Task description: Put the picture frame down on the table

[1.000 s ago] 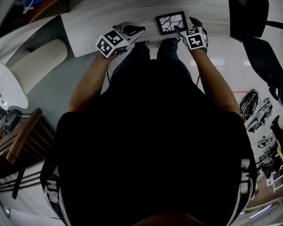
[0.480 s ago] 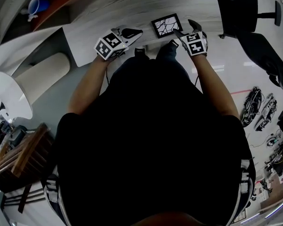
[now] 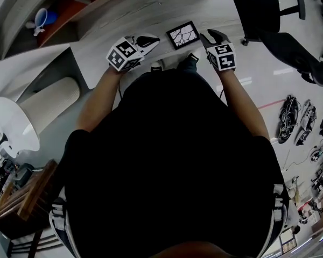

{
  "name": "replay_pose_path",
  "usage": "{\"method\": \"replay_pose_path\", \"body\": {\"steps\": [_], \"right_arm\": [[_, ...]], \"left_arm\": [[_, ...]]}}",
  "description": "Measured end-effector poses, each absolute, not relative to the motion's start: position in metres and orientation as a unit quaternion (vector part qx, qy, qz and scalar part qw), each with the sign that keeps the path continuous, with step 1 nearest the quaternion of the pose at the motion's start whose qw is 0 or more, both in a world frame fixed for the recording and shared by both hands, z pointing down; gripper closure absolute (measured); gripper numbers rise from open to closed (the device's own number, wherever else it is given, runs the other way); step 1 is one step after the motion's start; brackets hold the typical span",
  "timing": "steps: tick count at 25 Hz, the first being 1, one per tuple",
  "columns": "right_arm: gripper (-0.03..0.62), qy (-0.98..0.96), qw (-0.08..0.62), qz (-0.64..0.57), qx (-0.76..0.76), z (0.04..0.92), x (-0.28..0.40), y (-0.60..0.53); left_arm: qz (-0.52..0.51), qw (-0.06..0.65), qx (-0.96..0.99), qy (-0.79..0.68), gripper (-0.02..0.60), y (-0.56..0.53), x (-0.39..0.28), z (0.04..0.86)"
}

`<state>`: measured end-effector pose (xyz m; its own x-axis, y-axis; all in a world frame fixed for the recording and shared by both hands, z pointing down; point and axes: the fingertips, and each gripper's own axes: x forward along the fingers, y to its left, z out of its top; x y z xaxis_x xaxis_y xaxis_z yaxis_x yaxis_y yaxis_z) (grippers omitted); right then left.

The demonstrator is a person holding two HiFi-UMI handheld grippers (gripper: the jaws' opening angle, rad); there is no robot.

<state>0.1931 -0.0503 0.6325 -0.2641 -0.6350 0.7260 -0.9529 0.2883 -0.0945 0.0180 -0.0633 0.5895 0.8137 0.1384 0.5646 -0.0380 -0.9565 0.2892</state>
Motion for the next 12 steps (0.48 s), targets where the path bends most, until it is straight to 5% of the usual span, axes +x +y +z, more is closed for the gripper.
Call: {"method": "replay_pose_path", "body": {"steps": [12], "right_arm": [[0.574, -0.743, 0.218, 0.259, 0.577, 0.571, 0.183, -0.037]], "left_arm": [[0.298, 0.113, 0.947, 0.048, 0.563, -0.071, 0.008, 0.572]]}}
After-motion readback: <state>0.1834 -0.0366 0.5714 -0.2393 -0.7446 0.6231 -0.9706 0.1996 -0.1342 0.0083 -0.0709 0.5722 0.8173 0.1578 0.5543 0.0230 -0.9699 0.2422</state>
